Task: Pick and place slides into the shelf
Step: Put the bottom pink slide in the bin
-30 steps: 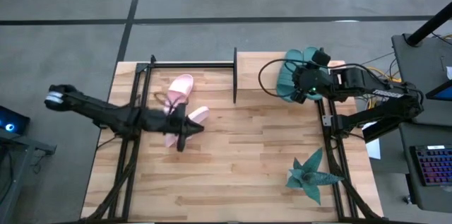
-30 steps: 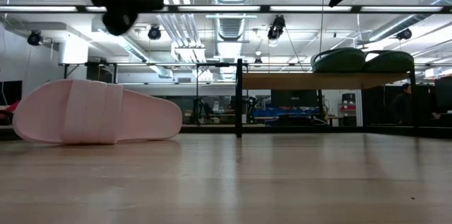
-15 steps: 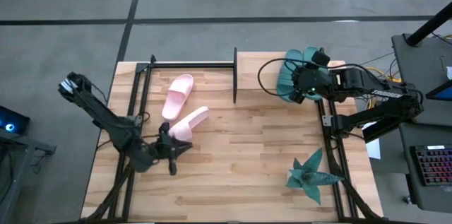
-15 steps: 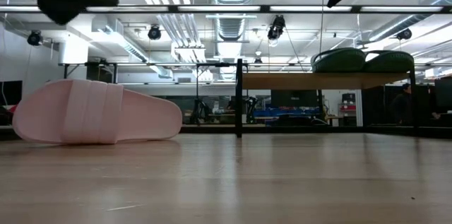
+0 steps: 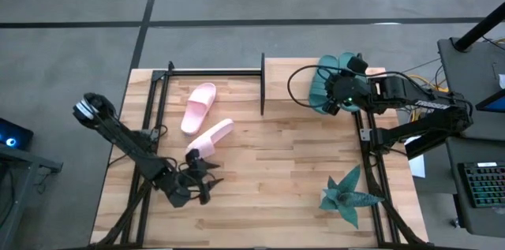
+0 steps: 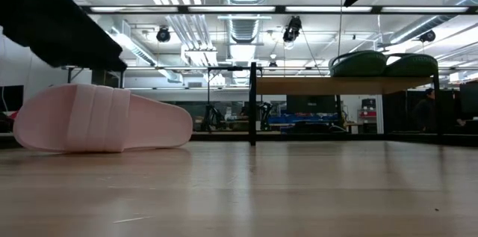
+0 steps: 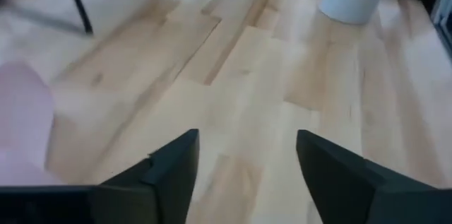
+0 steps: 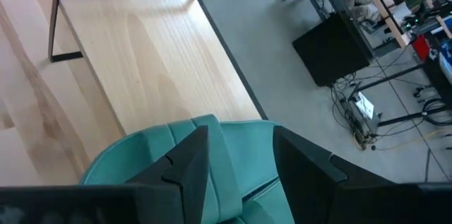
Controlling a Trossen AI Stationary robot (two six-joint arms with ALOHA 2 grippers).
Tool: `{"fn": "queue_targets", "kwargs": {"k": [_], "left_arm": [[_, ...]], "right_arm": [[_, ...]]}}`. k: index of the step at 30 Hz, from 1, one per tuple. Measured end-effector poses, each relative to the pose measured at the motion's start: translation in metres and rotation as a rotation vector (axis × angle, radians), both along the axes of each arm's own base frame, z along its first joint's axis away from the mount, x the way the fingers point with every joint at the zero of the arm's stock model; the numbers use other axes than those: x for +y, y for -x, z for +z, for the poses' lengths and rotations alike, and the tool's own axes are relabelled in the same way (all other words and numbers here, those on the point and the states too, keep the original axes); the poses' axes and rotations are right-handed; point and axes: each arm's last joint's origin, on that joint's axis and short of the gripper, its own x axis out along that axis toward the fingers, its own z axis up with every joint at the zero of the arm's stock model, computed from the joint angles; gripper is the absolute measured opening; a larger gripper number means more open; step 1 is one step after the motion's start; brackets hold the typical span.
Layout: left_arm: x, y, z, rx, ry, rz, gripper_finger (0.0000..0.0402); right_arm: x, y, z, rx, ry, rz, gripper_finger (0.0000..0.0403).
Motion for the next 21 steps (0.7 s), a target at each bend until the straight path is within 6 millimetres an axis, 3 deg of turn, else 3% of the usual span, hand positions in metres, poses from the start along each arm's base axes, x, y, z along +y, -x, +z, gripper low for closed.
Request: {"fn": "queue_targets", "kwargs": {"k": [7,12,21], "left_arm": [[0.004,0.019,-0.009,0.22,0.253,0.028,0.0226],[0.011,0.035,-0.017,0.336,0.234,0.12,0.0205],[0.019,0.041,-0.02,0.376,0.097,0.145,0.0183]], "right_arm": [[0.0,0.0,0.0,-0.007,-0.002,-0.004,0.0143],[0.0,-0.001,0.0,-0.014,-0.003,-0.005,0.0143],[0.0,-0.001,0.001,-0.023,-0.002,-0.004,0.0139]]}}
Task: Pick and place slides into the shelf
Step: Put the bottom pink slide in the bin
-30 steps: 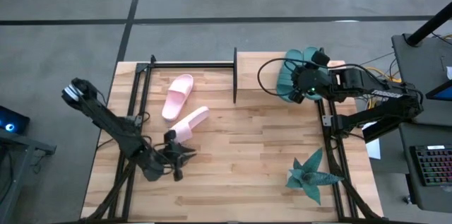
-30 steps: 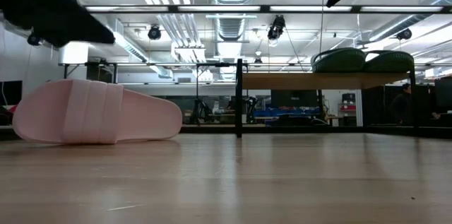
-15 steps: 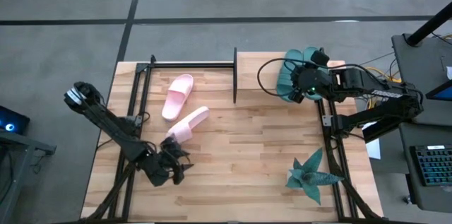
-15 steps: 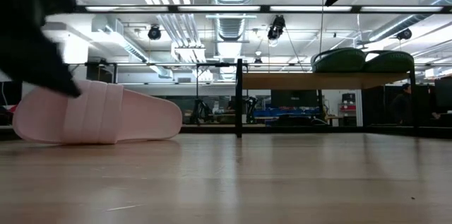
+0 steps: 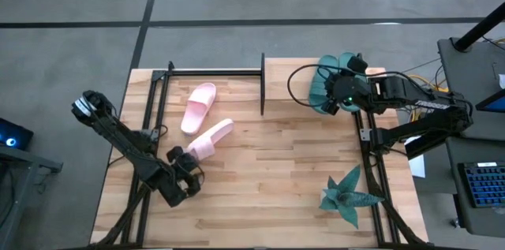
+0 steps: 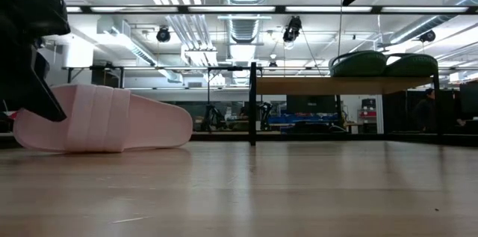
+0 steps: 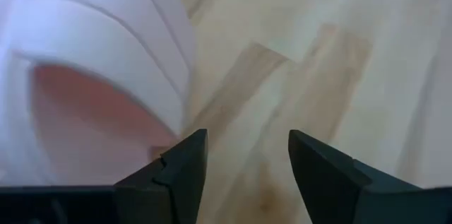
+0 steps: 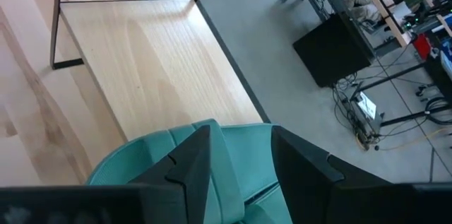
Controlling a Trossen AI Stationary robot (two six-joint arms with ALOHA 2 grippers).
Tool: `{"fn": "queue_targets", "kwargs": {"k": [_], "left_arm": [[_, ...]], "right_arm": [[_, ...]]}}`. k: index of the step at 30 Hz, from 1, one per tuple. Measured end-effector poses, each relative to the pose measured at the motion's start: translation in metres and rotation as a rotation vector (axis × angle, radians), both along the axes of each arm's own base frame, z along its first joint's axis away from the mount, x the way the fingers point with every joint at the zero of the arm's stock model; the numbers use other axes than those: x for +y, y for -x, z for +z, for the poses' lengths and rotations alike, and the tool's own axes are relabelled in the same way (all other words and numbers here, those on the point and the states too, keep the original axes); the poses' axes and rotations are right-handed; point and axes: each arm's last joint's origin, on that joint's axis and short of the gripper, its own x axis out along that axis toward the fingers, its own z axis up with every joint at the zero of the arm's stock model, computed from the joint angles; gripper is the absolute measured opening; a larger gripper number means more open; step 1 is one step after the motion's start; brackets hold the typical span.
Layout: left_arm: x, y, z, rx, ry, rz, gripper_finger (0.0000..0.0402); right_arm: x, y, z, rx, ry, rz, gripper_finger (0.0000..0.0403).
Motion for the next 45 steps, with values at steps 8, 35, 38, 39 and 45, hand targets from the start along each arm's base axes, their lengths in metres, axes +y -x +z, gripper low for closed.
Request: {"fn": "queue_targets", "kwargs": {"k": [8,35,38,39,45], "left_arm": [[0.009,0.007,-0.007,0.041,-0.099,0.003,0.0182],[0.013,0.017,-0.004,0.227,0.023,0.12,0.0182],[0.021,0.027,-0.005,0.287,-0.002,0.263,0.0182],[0.024,0.029,-0.006,0.288,-0.013,0.294,0.0182],[0.025,0.025,-0.002,0.136,-0.04,0.333,0.0182]], "right_arm": [[0.0,0.0,0.0,0.001,0.0,0.001,0.0137],[0.001,0.0,-0.002,0.006,-0.021,0.018,0.0137],[0.001,-0.001,-0.002,0.008,-0.022,0.019,0.0136],[0.001,-0.001,-0.003,0.009,-0.022,0.019,0.0135],[0.001,-0.001,-0.006,0.02,-0.023,0.019,0.0137]]}}
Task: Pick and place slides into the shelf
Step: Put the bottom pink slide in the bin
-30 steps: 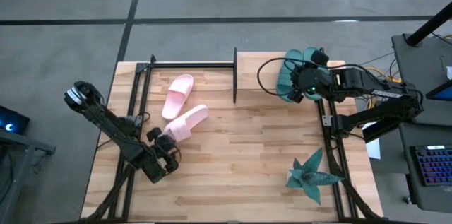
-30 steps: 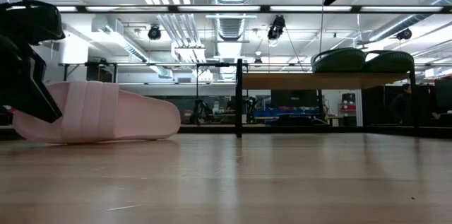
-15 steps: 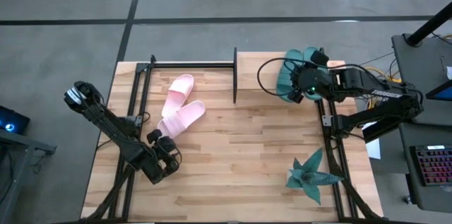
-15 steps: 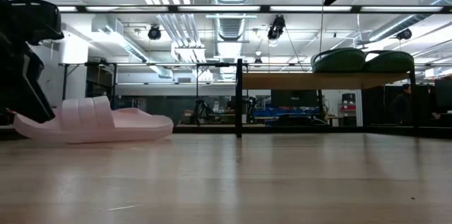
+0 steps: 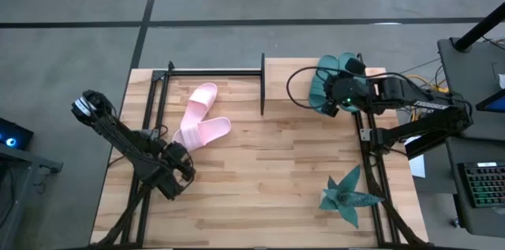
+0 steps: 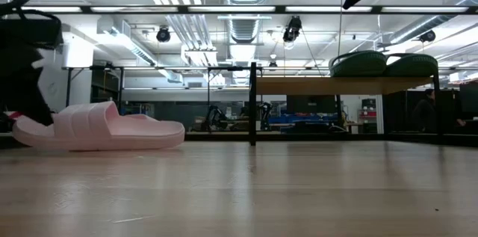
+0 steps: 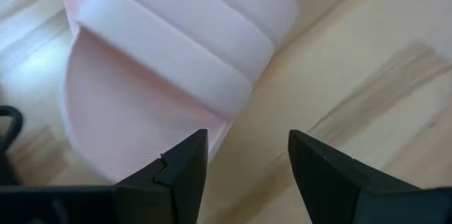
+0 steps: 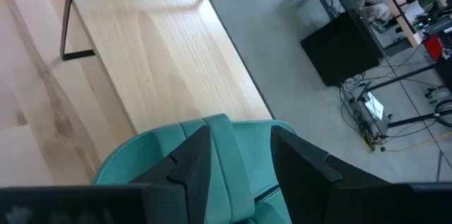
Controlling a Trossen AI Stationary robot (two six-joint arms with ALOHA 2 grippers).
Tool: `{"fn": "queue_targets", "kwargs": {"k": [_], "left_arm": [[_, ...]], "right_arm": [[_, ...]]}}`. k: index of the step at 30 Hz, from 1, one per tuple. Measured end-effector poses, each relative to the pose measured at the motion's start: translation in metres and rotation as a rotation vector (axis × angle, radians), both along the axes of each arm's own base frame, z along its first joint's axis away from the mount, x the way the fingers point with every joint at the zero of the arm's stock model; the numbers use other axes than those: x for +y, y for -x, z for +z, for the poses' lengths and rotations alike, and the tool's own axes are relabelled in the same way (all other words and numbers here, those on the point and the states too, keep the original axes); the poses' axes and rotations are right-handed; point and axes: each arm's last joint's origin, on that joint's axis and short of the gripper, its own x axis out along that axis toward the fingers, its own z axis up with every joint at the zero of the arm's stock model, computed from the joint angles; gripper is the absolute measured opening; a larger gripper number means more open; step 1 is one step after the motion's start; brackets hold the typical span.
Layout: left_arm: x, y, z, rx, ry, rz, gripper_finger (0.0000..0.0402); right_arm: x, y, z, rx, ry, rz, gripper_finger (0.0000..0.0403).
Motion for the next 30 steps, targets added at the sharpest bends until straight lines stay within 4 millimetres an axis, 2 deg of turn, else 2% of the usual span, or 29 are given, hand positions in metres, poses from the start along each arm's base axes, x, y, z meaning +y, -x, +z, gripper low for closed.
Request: {"fn": "queue_targets", "kwargs": {"k": [13,23,27,30], "left_arm": [[0.007,0.006,-0.008,-0.043,-0.001,0.102,0.0182],[0.013,0.007,-0.011,-0.179,-0.128,0.079,0.0182],[0.016,0.009,-0.021,-0.205,-0.11,0.082,0.0182],[0.018,0.01,-0.031,-0.287,-0.101,0.08,0.0182]], "right_arm": [[0.0,-0.002,-0.017,0.063,-0.002,0.002,0.0134],[0.0,-0.002,-0.018,0.074,0.003,0.009,0.013],[0.0,-0.002,-0.018,0.074,0.004,0.011,0.0132],[0.0,-0.002,-0.018,0.072,0.005,0.011,0.013]]}}
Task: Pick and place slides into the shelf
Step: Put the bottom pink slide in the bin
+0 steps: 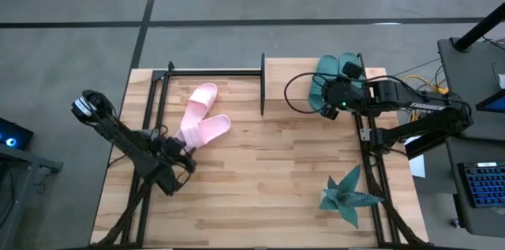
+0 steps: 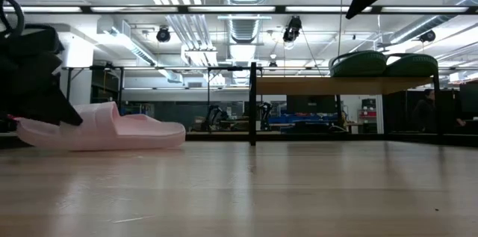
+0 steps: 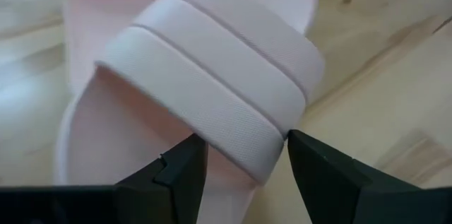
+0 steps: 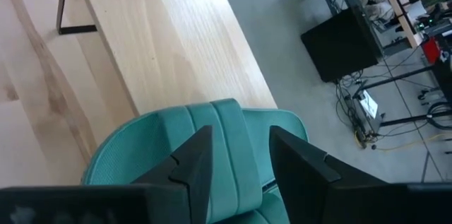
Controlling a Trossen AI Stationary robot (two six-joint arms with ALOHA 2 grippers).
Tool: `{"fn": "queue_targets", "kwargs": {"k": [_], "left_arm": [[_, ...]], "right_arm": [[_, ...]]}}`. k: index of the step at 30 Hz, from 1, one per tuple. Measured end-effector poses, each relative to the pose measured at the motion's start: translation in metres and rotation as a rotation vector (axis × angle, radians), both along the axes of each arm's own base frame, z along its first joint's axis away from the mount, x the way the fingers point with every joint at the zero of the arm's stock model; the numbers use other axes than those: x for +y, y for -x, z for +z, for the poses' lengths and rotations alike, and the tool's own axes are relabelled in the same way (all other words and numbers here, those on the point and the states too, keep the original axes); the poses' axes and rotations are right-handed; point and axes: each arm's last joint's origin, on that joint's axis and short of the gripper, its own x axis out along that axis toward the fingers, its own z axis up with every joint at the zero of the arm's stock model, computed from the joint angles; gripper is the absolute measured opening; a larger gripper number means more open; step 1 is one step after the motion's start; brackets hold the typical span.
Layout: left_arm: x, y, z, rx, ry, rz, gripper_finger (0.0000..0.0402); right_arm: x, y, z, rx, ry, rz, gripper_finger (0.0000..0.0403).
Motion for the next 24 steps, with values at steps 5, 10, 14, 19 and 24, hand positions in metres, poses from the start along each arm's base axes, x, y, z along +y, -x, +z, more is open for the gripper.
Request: {"fn": "queue_targets", "kwargs": {"k": [5,10,14,19,24], "left_arm": [[0.006,0.004,-0.015,-0.105,0.0,-0.005,0.0182],[0.007,0.005,-0.018,-0.121,0.004,-0.006,0.0154],[0.005,0.003,-0.015,-0.113,0.003,-0.02,0.0086],[0.0,-0.002,-0.001,-0.127,0.015,-0.066,0.001],[-0.009,-0.011,0.032,-0.176,0.015,-0.164,0.0003]], "right_arm": [[0.0,0.0,0.0,-0.001,0.0,0.0,0.0128],[0.0,0.0,0.0,-0.002,0.0,0.0,0.013],[0.0,0.0,0.0,-0.003,0.0,0.0,0.0125],[0.0,-0.001,0.0,-0.014,-0.002,-0.005,0.0121],[0.0,-0.002,0.001,-0.054,-0.014,-0.02,0.012]]}}
